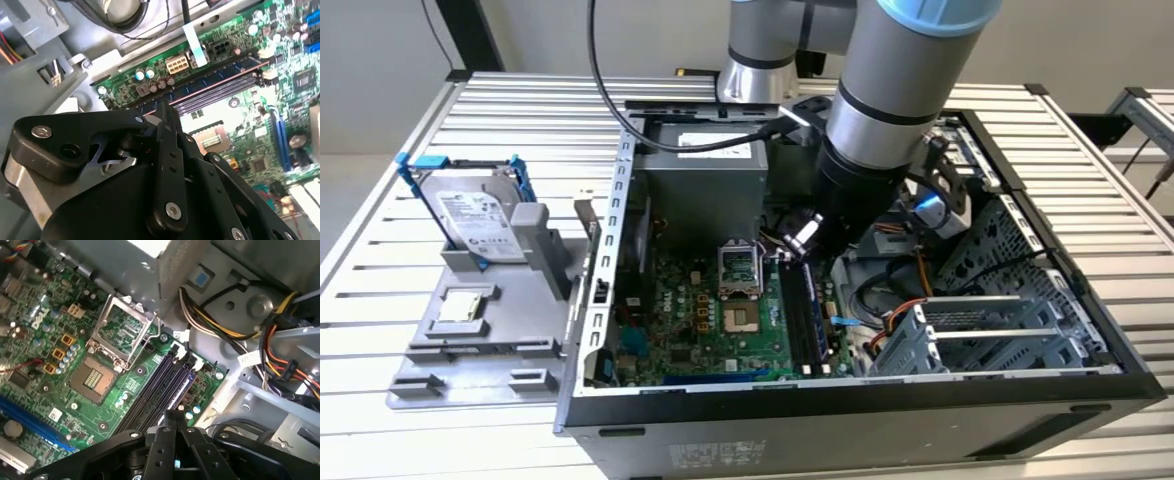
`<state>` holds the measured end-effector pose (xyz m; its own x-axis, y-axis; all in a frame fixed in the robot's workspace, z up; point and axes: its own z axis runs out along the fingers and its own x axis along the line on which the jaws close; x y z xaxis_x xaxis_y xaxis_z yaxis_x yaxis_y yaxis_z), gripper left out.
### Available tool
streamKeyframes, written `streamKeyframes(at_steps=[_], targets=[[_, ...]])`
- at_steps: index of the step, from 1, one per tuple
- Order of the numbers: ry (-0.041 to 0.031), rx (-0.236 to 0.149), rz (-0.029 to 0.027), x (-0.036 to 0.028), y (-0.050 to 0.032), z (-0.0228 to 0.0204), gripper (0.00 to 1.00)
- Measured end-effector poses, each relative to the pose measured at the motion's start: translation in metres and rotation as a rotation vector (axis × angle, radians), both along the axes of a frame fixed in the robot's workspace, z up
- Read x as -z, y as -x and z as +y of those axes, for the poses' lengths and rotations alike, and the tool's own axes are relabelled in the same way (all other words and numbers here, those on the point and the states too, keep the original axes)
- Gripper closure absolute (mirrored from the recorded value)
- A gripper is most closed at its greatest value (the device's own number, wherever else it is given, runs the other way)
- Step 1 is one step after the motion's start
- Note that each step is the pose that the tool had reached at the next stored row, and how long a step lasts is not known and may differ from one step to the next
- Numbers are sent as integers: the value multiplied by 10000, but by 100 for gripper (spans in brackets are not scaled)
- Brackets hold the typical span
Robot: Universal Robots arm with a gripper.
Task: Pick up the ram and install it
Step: 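Press down the ram until it locks into place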
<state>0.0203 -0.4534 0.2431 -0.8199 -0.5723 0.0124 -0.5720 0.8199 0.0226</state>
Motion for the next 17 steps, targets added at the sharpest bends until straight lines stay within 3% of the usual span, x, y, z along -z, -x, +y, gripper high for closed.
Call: streamKeyframes(at_steps=[17], targets=[[0, -3111, -2, 0, 1, 0, 100]])
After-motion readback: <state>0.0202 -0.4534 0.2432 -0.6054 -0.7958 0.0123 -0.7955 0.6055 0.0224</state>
